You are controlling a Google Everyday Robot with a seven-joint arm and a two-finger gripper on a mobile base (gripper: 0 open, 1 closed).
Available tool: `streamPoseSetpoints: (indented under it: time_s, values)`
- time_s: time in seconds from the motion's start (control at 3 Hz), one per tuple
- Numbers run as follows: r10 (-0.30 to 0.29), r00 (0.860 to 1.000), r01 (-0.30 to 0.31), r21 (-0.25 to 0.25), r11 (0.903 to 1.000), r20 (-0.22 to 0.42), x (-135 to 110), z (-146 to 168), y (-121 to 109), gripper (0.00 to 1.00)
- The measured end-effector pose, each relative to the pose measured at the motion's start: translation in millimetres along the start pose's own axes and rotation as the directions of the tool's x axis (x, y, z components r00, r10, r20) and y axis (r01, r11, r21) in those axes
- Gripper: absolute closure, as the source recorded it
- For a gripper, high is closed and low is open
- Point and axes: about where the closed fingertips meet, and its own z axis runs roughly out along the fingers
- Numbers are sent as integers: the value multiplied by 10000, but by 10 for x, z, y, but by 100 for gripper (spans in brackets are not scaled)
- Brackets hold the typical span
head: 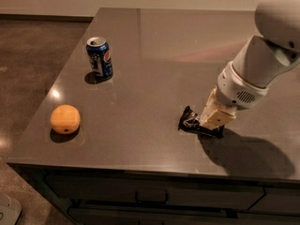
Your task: Pick rxbar chocolate
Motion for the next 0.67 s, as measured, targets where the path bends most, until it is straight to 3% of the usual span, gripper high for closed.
streamPoseSetpoints:
  time_s: [0.67]
  values:
    - [-86,9998,82,259,9996,152,-75,-124,-29,100]
